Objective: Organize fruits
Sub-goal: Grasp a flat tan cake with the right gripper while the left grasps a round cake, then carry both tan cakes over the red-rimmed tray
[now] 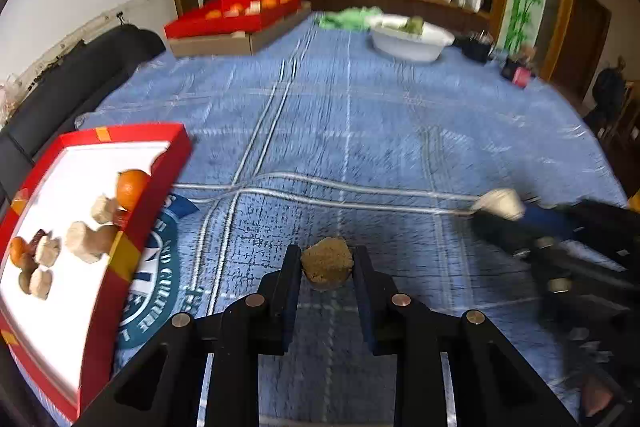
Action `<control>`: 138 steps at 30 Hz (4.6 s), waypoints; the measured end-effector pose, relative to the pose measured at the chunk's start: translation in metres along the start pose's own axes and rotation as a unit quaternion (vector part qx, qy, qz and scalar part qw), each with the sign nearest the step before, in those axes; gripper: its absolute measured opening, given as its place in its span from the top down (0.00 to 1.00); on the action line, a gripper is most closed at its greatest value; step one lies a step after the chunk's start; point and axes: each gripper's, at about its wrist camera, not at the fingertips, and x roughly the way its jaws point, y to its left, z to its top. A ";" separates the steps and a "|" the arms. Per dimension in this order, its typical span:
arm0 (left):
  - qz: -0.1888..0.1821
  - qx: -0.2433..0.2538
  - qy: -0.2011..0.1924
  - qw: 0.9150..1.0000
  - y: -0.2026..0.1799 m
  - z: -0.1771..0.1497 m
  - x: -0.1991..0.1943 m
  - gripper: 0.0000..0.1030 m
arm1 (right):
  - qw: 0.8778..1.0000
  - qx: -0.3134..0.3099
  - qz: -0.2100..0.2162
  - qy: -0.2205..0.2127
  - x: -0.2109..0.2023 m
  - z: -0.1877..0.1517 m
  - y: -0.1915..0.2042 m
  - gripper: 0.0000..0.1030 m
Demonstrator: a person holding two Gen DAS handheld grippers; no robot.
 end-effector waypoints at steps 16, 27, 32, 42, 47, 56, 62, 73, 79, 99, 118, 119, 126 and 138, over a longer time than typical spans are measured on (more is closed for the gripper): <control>0.010 -0.050 -0.023 0.998 0.021 -0.017 -0.043 0.76 | 1.000 -0.020 0.010 0.000 -0.018 -0.016 0.037 0.84; 0.016 -0.069 -0.034 0.997 0.034 -0.020 -0.054 0.76 | 0.999 -0.037 0.017 -0.006 -0.025 -0.014 0.058 0.84; 0.022 -0.074 -0.041 0.996 0.040 -0.020 -0.060 0.76 | 0.999 -0.046 0.022 -0.013 -0.029 -0.009 0.066 0.84; 0.034 -0.095 -0.050 0.994 0.064 -0.019 -0.069 0.76 | 0.997 -0.064 0.035 -0.019 -0.027 0.003 0.085 0.83; 0.037 -0.106 -0.055 0.992 0.074 -0.019 -0.073 0.76 | 0.996 -0.076 0.040 -0.021 -0.026 0.009 0.096 0.83; 0.040 -0.127 -0.057 0.989 0.093 -0.023 -0.076 0.76 | 0.994 -0.092 0.046 -0.021 -0.022 0.016 0.113 0.83; 0.040 -0.131 -0.053 0.989 0.097 -0.028 -0.074 0.76 | 0.994 -0.096 0.049 -0.016 -0.019 0.014 0.117 0.83; 0.040 -0.130 -0.054 0.989 0.092 -0.032 -0.075 0.76 | 0.995 -0.085 0.049 -0.020 -0.023 0.009 0.112 0.83; 0.042 -0.134 -0.055 0.989 0.093 -0.033 -0.076 0.76 | 0.995 -0.083 0.050 -0.024 -0.024 0.009 0.110 0.83; 0.054 -0.154 -0.063 0.985 0.111 -0.038 -0.085 0.76 | 0.994 -0.092 0.056 -0.026 -0.024 0.012 0.119 0.83; 0.091 -0.195 -0.067 0.974 0.166 -0.041 -0.087 0.76 | 0.987 -0.129 0.086 -0.031 -0.007 0.043 0.172 0.83; 0.094 -0.198 -0.067 0.973 0.170 -0.041 -0.087 0.76 | 0.987 -0.132 0.087 -0.033 -0.005 0.046 0.176 0.83; 0.117 -0.215 -0.059 0.968 0.197 -0.040 -0.078 0.76 | 0.986 -0.137 0.093 -0.031 0.016 0.073 0.198 0.83; 0.150 -0.231 -0.050 0.960 0.236 -0.025 -0.061 0.76 | 0.984 -0.148 0.097 -0.003 0.078 0.109 0.236 0.83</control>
